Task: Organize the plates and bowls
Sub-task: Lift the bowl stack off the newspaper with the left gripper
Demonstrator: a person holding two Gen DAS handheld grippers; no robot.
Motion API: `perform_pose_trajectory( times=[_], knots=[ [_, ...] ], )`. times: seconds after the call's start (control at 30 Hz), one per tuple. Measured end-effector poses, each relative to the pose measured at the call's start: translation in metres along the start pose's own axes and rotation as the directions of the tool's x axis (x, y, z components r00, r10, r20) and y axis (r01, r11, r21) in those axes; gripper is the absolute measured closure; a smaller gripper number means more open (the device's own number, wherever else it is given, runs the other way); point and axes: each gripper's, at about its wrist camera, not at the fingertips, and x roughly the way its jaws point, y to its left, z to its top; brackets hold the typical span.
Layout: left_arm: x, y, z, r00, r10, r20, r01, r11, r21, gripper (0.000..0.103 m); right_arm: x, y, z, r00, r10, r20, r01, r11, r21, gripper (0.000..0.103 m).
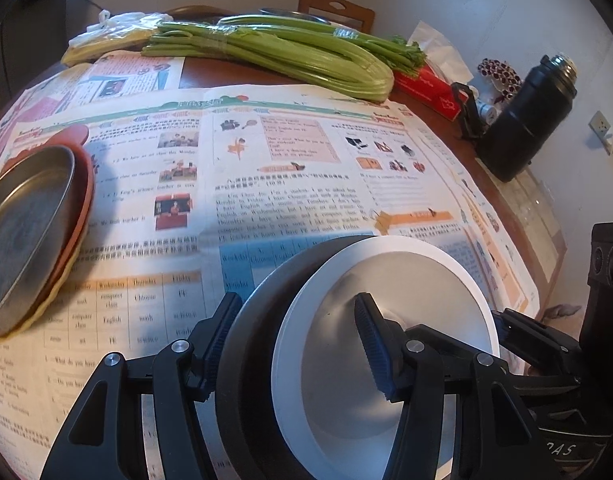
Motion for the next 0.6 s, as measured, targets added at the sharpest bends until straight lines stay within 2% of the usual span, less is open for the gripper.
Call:
perform_pose_trajectory(
  times=[0.3,0.6],
  knots=[
    [0.001,0.007,0.008,0.999,0.052,0.016,-0.052,0.999,-0.004,0.041,0.017,-0.004,0.011,0.999,0.038,-0.031,-0.038,0.999,0.018,0.048],
    [-0.006,0.005,-0.008,0.999,0.032,0.02,-0.032,0.999,-0.019,0.039,0.007,0.001,-0.007,1.0,0.027,-0.006,-0.027,1.0,-0.015,0.048]
  ],
)
